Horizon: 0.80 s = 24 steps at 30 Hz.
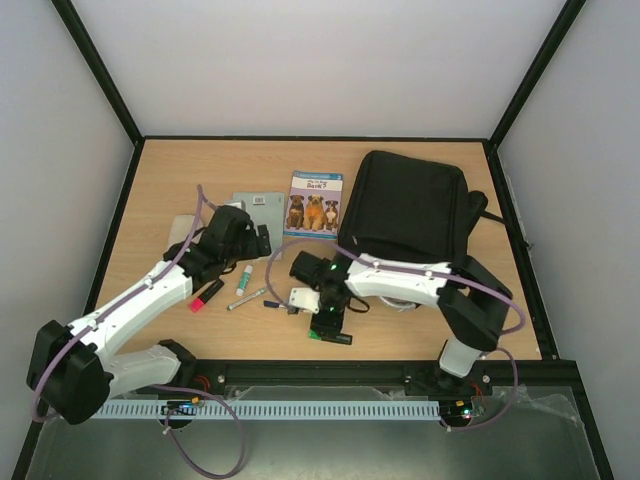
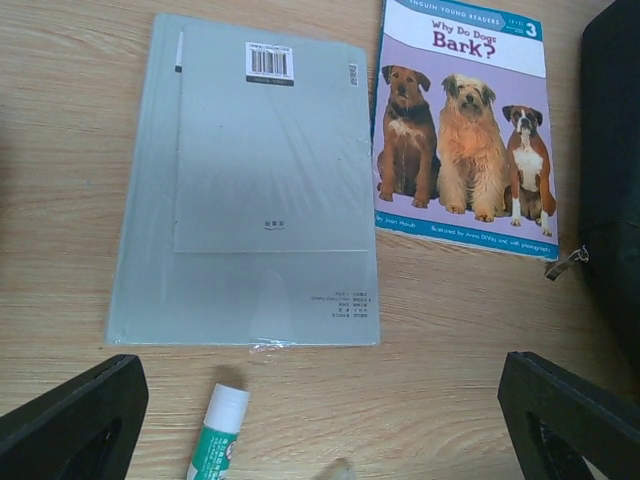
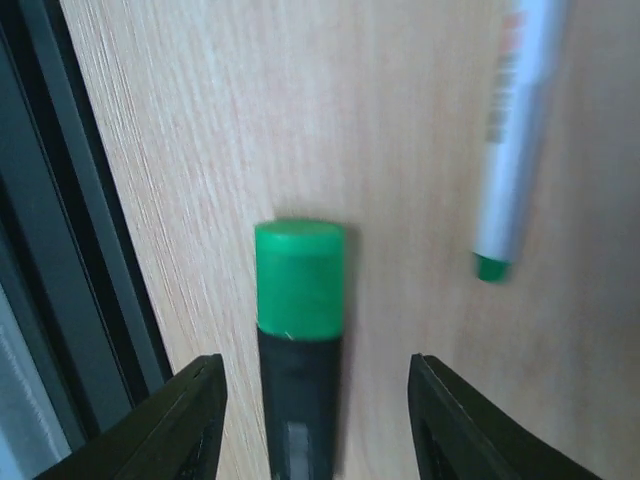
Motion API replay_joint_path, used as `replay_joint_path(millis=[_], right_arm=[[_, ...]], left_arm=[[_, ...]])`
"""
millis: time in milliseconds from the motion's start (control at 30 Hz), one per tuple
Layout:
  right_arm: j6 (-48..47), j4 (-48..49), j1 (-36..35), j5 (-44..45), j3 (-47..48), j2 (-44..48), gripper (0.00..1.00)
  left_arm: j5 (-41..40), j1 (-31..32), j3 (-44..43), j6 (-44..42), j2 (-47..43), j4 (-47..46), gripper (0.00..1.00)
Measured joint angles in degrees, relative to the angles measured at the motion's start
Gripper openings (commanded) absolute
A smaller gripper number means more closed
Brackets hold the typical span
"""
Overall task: Pack the student bag
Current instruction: Place the stationery at the center of the board, then pick up the book from the center of the board.
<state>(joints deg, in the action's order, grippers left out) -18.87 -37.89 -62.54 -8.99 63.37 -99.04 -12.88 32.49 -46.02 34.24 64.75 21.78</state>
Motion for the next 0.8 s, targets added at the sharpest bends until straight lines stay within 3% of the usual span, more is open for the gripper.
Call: replay_joint_path(millis=[233,400,800], right_arm=[[-0.5,-1.79,14.88,-2.25,6.4,7.45,0.48],[4.39,5.44,25.31,0.96,12.09,6.8,0.45],[16.65,20.17,34.86,-0.79,20.17,-14.47,0.45]], left_arm=[[3.82,-2.97,-6.82,-2.51,7.41,0.22,0.99],[9.79,-7.08,-15.65,-4.46,16.92,-2.58,0.99],[23.87,-10.49,-37.86,-6.1,44.92,-5.29,0.93]])
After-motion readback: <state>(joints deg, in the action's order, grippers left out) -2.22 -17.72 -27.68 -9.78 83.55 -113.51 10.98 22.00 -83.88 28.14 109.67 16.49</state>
